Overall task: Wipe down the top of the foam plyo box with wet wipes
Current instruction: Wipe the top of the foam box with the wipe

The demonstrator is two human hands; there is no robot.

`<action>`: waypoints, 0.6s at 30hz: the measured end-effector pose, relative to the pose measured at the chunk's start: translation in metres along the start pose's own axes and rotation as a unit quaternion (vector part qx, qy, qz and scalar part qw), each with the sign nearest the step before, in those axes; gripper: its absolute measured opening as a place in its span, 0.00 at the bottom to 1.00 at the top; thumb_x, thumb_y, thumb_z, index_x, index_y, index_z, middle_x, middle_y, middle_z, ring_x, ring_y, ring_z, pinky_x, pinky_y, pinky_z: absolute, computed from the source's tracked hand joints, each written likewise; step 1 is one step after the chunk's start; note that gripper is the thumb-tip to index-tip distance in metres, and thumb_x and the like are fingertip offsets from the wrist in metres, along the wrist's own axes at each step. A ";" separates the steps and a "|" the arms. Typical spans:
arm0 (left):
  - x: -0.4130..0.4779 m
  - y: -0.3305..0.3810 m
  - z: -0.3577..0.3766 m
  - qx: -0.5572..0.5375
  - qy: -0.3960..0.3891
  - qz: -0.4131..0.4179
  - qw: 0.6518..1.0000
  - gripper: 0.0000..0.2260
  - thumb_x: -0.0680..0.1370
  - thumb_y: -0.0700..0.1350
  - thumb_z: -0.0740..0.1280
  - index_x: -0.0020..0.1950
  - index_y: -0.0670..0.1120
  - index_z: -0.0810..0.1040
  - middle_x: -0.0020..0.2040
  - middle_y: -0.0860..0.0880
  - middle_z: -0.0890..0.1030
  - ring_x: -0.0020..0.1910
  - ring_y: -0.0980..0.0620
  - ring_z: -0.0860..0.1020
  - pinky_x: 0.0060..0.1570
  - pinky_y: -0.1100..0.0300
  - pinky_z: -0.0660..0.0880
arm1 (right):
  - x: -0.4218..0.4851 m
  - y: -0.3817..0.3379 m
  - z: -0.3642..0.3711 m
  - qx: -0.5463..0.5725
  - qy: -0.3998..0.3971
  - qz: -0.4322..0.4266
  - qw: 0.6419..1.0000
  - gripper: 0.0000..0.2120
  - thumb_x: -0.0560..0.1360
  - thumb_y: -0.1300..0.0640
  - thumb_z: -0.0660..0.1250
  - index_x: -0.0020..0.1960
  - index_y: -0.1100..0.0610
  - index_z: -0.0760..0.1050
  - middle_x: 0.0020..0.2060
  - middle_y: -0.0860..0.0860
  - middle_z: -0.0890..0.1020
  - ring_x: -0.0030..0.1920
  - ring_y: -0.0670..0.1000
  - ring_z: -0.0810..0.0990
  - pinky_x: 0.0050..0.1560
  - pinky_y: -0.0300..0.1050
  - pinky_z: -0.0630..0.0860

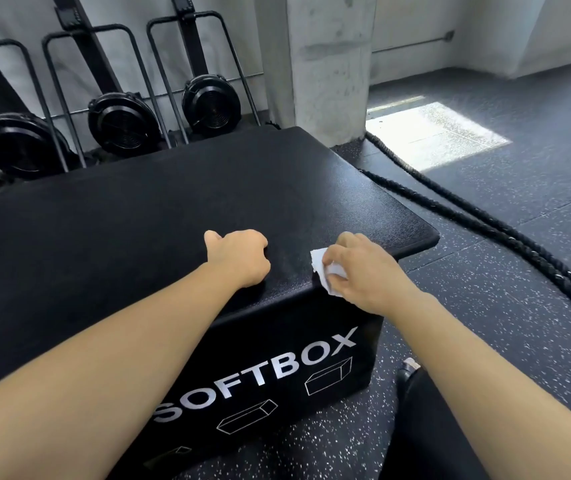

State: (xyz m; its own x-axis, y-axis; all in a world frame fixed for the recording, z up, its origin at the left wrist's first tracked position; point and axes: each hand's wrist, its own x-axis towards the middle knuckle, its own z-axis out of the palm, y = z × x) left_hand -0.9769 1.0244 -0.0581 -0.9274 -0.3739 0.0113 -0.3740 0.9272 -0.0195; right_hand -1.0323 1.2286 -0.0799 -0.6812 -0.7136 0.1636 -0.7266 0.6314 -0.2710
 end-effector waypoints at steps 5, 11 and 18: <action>-0.004 0.006 -0.007 -0.003 -0.020 -0.006 1.000 0.09 0.67 0.34 0.53 0.33 0.48 0.61 0.30 0.52 0.64 0.34 0.48 0.64 0.46 0.53 0.57 | 0.004 -0.005 -0.003 -0.036 -0.017 -0.018 0.999 0.07 0.79 0.55 0.61 0.52 0.56 0.75 0.49 0.49 0.73 0.54 0.53 0.73 0.46 0.46 0.68; -0.007 -0.011 0.002 -0.042 -0.012 0.000 0.999 0.12 0.73 0.36 0.54 0.42 0.54 0.64 0.41 0.56 0.68 0.41 0.50 0.66 0.47 0.53 0.56 | -0.006 0.025 -0.020 -0.007 0.022 0.063 0.998 0.04 0.77 0.56 0.64 0.46 0.57 0.76 0.45 0.50 0.76 0.49 0.56 0.76 0.42 0.45 0.64; -0.024 -0.055 0.013 -0.134 0.051 -0.041 0.989 0.16 0.80 0.43 0.55 0.57 0.59 0.77 0.56 0.57 0.80 0.61 0.52 0.74 0.53 0.56 0.56 | -0.005 0.015 0.000 -0.015 0.027 0.066 0.997 0.04 0.75 0.60 0.62 0.48 0.54 0.73 0.43 0.47 0.72 0.48 0.56 0.77 0.42 0.46 0.63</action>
State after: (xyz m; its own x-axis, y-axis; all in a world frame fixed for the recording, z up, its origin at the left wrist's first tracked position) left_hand -0.9344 0.9819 -0.0699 -0.8840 -0.4559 0.1032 -0.4204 0.8720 0.2508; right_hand -1.0402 1.2416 -0.0844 -0.7748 -0.6064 0.1784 -0.6314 0.7288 -0.2650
